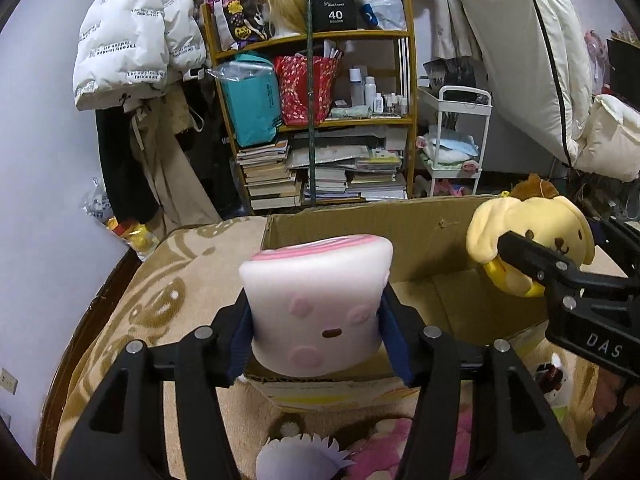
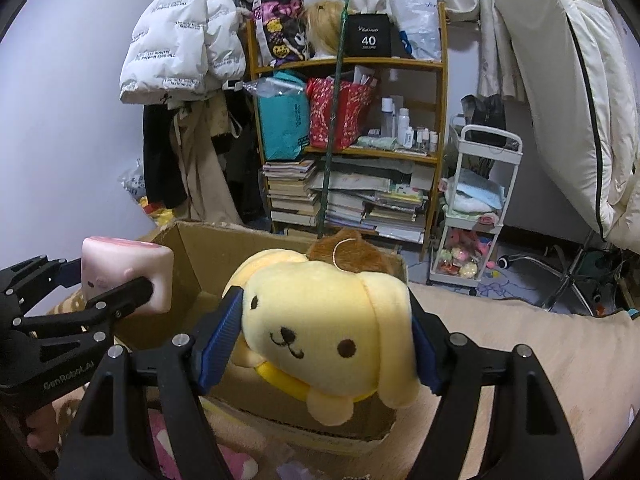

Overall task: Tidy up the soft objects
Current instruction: 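Open both tools to drop the marshmallow and dog plushes into the box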

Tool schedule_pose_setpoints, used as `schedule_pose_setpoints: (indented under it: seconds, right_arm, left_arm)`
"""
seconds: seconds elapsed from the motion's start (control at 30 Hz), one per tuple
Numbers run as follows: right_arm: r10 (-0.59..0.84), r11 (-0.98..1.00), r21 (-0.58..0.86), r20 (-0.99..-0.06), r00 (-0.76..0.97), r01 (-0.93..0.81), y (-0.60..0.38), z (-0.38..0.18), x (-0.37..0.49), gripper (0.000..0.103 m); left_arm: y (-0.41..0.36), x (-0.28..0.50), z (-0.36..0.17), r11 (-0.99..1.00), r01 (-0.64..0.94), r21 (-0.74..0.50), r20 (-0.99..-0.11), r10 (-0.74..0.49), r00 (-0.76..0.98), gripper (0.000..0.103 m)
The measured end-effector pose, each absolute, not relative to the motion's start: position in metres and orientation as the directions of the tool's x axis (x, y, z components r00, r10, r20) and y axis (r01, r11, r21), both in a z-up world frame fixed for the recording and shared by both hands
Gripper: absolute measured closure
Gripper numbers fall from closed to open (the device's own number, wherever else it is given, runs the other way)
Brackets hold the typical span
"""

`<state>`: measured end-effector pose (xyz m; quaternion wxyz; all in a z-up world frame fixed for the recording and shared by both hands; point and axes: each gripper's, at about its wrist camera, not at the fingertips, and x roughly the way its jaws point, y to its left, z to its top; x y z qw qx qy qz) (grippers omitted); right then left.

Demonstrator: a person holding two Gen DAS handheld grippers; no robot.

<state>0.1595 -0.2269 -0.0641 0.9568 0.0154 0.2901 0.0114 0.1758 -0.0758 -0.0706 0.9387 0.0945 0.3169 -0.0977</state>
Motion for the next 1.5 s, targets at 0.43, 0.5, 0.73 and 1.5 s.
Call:
schedule_pose_setpoints:
  seconds: [0.43,0.5,0.73,1.5]
  right_arm:
    - [0.044,0.998,0.058,-0.569,0.821,-0.013,-0.229,-0.067,0.157,0.012]
    - [0.053,0.998,0.068,-0.568,0.821,-0.017,-0.23,-0.065,0.156,0.009]
    - [0.07,0.994,0.11,-0.553,0.83,-0.011,-0.233,-0.058,0.147,0.0]
    - [0.084,0.992,0.126,-0.605,0.792,-0.01,-0.209,-0.031,0.065,0.0]
  left_arm:
    - [-0.078,0.168,-0.071,0.961,0.231,0.153,-0.604,-0.094,0.791,0.025]
    - [-0.077,0.165,-0.068,0.961,0.229,0.154,-0.596,-0.095,0.798,0.017]
    - [-0.069,0.164,-0.067,0.966,0.211,0.149,-0.617,-0.076,0.783,0.012]
    - [-0.025,0.105,-0.045,0.97,0.199,0.141,-0.723,-0.036,0.69,0.007]
